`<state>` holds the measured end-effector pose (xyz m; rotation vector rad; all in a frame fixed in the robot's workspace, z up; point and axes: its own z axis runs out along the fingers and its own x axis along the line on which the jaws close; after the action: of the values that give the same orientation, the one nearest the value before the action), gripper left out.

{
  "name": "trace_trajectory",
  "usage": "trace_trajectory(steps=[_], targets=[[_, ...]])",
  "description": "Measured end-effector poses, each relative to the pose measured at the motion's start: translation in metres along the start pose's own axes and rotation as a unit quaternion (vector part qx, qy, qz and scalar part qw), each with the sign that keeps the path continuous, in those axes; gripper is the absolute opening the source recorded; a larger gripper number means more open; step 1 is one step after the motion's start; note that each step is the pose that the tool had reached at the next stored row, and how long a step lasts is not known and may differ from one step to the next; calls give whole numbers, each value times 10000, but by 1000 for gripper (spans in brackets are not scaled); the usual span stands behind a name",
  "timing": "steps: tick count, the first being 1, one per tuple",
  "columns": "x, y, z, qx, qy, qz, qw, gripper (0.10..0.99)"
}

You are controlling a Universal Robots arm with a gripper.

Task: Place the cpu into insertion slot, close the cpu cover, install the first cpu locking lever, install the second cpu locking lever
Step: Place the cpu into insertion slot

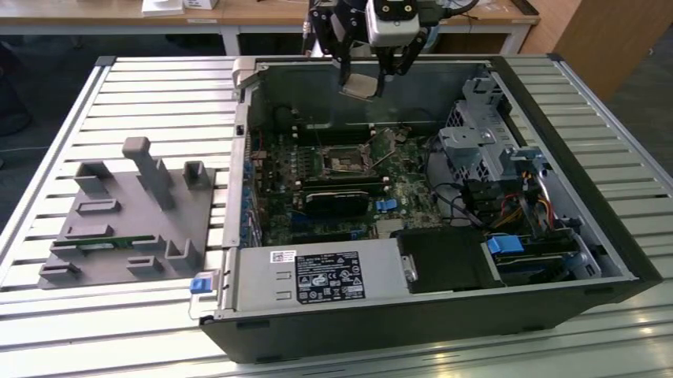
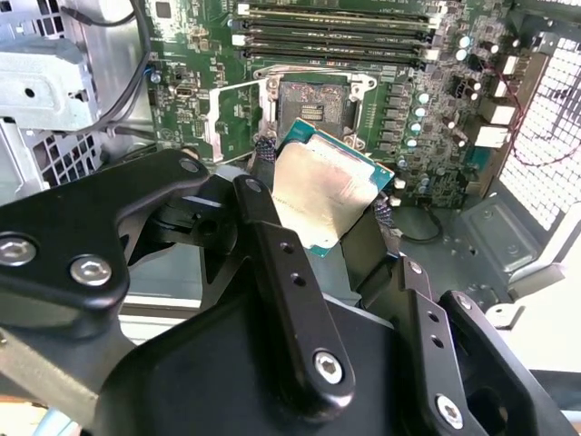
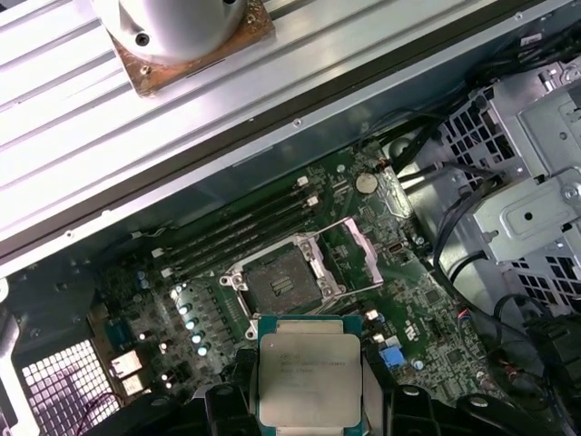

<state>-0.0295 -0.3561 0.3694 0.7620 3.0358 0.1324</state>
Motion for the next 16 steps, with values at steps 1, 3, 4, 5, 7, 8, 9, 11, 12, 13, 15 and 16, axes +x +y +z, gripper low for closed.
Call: trace_trajectory(steps=[1, 3, 4, 5, 7, 8, 9, 11, 12, 13, 15, 16], targets=[[0, 0, 2, 0, -3, 29, 10000, 541], [0, 0, 6, -1, -8, 88, 10000, 541], [0, 0, 7, 0, -11, 116, 9999, 541], [0, -1, 9, 0, -13, 144, 9999, 541], [0, -1, 12, 1, -19, 202, 9998, 541], [0, -1, 13, 1, -22, 230, 9997, 541], [0, -1, 14, 1, -24, 257, 9997, 541], [0, -1, 16, 1, -28, 300, 9995, 541], [0, -1, 17, 1, -29, 318, 9995, 541], [0, -1, 18, 0, -31, 335, 9994, 541], [0, -2, 20, 0, -34, 371, 9993, 541], [0, -2, 21, 0, -35, 388, 9992, 541]])
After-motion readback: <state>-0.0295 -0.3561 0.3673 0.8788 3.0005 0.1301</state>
